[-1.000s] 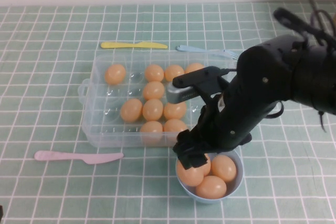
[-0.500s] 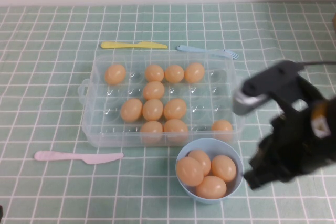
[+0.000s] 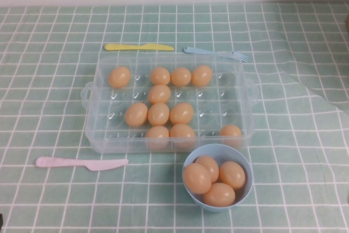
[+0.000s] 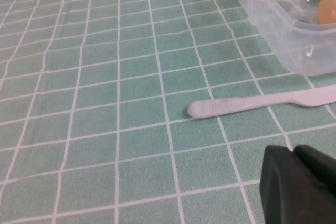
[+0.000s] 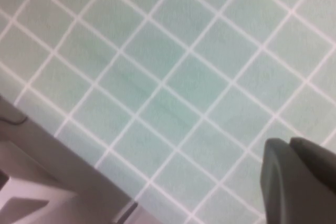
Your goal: Take an egg out of the egg box
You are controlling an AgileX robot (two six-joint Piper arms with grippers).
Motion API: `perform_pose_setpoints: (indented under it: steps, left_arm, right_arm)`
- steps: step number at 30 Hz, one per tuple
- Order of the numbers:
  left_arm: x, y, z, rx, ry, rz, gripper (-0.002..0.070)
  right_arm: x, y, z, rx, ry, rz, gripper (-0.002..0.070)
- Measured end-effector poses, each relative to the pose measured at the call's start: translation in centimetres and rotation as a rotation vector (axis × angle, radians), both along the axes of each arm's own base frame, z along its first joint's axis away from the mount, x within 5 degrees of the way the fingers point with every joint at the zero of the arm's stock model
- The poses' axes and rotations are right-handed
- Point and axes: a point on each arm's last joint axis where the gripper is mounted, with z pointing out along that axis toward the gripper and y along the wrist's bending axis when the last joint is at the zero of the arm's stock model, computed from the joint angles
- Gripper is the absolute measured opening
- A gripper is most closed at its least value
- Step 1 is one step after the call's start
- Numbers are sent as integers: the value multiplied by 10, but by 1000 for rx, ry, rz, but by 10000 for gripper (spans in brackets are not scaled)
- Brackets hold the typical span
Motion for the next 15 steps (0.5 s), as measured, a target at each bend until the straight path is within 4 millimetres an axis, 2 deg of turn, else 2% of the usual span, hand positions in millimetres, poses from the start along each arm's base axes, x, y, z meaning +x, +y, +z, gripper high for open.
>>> perform_pose_setpoints:
  steps: [4, 8, 15]
  left_arm:
    - [0, 0, 0, 0, 0, 0, -4]
    - [0, 0, 0, 0, 0, 0, -4]
    - [0, 0, 0, 0, 0, 0, -4]
  right_arm:
    - [-12, -11, 0, 6, -12, 5, -15]
    - [-15, -17, -6, 27, -82, 4, -16]
    - [-5, -23, -39, 101, -319, -17, -17]
